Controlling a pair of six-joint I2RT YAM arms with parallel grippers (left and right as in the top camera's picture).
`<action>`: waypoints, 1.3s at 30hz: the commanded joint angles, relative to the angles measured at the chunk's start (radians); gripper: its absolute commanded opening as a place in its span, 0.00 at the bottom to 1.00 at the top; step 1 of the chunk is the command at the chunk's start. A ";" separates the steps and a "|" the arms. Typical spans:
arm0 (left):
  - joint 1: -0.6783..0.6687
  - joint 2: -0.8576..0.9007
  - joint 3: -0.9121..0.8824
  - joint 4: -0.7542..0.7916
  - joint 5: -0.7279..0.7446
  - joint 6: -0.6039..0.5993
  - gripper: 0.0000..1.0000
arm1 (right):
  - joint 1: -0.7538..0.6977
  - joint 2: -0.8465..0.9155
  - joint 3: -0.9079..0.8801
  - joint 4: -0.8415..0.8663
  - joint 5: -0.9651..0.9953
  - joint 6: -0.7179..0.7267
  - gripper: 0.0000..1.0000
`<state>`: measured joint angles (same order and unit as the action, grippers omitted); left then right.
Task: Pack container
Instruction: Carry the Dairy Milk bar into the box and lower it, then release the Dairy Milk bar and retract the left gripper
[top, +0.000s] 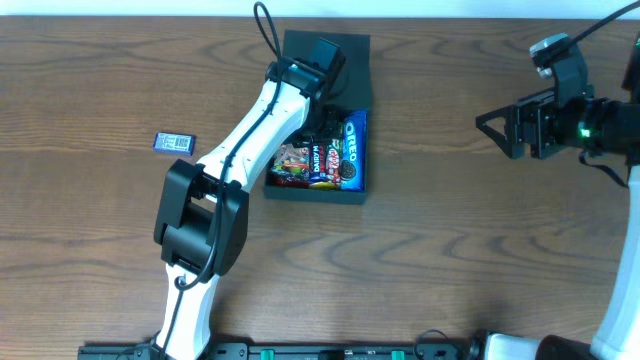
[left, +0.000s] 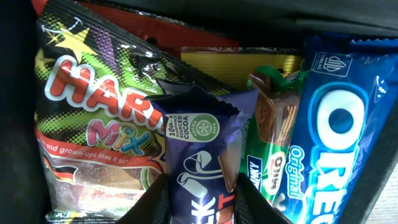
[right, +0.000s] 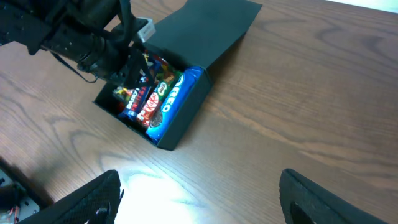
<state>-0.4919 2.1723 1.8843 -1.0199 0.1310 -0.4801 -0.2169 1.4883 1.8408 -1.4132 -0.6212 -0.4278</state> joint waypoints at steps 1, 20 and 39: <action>-0.005 0.015 0.015 -0.005 0.000 0.043 0.06 | 0.008 0.007 0.002 -0.001 -0.004 -0.015 0.81; -0.008 0.013 0.020 -0.002 0.007 0.118 0.55 | 0.008 0.007 0.002 -0.001 -0.004 -0.015 0.82; 0.148 -0.082 0.336 -0.251 -0.149 0.144 0.61 | 0.008 0.007 0.002 -0.001 -0.004 -0.015 0.81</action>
<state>-0.4385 2.1239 2.2005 -1.2419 0.0414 -0.3428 -0.2169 1.4899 1.8408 -1.4132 -0.6205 -0.4278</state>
